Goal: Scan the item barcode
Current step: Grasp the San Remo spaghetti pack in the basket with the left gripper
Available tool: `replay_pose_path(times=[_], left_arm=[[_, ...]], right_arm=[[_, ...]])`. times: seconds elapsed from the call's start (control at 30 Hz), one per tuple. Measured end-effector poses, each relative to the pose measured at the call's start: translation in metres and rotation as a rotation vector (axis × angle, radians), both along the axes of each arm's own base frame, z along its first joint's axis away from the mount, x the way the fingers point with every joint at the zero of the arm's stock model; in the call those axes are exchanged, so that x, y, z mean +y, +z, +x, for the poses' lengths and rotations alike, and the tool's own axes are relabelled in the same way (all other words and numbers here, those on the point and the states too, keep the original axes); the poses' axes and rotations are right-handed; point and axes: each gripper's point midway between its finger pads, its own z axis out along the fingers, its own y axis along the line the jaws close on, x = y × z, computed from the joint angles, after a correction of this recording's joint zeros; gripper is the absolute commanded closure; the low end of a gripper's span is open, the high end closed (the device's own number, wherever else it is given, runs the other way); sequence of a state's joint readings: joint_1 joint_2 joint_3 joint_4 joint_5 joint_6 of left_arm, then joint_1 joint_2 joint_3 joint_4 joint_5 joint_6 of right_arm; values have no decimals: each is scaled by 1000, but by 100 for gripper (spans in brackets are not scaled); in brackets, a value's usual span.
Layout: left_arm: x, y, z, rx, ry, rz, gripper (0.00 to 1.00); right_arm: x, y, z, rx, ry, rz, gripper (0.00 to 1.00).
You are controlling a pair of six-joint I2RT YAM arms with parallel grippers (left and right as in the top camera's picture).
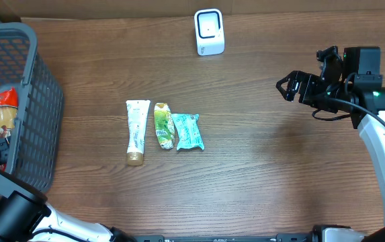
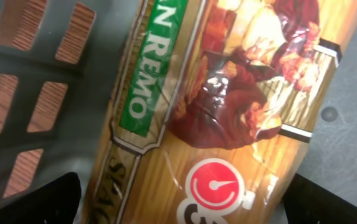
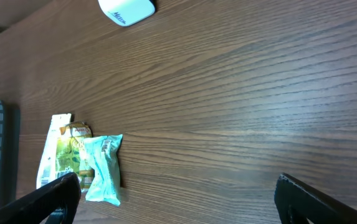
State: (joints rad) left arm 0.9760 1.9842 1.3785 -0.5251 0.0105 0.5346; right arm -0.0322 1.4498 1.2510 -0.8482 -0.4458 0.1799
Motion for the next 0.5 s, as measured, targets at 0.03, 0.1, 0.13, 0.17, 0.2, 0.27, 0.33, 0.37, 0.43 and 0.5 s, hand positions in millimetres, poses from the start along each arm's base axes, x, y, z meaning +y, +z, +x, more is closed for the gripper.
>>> replay_pose_path(times=[0.03,0.1,0.13,0.17,0.2,0.27,0.33,0.37,0.43,0.5], left_arm=[[-1,-1,0,1,0,-4,5],[-2,-2,0,-1,5,-12,6],[-2,-3,0,-2,8,-16,6],[-2,-4,0,-5,14,-20,8],[-3,-4,-1,-7,23,-26,13],[-5,-6,-1,-13,35,-39,22],[-7,-7,0,-17,45,-56,37],[-8,-8,0,-20,49,-65,43],[-11,-9,0,-24,44,-75,62],[-13,-9,1,-27,39,-84,83]], right_arm=[[0,0,0,0,0,0,0],[0,0,0,0,-1,0,0],[0,0,0,1,-2,1,0],[0,0,0,1,-2,1,0],[0,0,0,1,-3,1,0],[0,0,0,2,-2,1,0],[0,0,0,1,-2,1,0],[0,0,0,1,-2,1,0],[0,0,0,0,-2,1,0],[0,0,1,0,-3,1,0]])
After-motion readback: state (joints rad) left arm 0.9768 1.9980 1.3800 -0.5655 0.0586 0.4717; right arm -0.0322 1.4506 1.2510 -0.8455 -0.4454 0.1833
